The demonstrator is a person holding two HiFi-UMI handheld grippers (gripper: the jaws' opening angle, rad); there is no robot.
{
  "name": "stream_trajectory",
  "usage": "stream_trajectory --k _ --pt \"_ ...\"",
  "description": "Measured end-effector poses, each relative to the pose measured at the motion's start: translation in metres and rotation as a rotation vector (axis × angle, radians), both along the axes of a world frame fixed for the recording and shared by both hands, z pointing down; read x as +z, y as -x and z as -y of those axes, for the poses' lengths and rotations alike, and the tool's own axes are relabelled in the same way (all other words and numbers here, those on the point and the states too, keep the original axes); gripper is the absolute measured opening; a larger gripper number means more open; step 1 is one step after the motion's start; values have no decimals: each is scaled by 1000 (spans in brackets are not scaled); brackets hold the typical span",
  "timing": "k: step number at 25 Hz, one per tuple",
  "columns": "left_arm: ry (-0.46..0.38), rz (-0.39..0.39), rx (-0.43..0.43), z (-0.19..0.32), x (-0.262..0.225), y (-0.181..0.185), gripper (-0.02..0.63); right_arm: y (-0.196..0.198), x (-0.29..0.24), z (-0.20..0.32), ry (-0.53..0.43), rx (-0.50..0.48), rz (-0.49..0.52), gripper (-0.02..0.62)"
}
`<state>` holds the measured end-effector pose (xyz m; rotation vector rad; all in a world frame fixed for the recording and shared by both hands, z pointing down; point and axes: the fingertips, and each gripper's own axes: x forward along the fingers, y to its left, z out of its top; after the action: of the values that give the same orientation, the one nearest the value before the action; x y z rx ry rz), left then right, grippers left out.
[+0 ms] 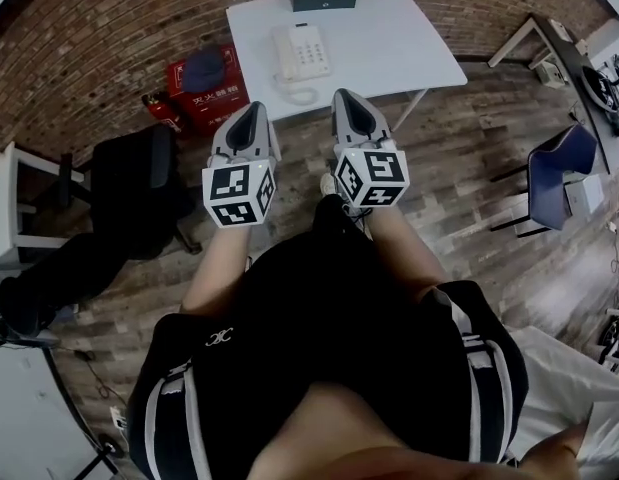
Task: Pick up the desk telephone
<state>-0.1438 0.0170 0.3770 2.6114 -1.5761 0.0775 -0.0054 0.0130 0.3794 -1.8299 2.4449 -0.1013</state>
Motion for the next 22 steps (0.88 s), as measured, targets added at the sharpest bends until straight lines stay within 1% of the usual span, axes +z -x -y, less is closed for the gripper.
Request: stream_trajectory --k 9,16,22 --pt "35 1 -20 84 20 -19 2 -17 13 88 10 -35 5 -2" --pt "97 12 -35 154 37 -44 2 -41 29 157 64 -68 6 -2" --pt "142 25 -73 215 46 -63 2 -60 40 221 108 -111 4 -2"
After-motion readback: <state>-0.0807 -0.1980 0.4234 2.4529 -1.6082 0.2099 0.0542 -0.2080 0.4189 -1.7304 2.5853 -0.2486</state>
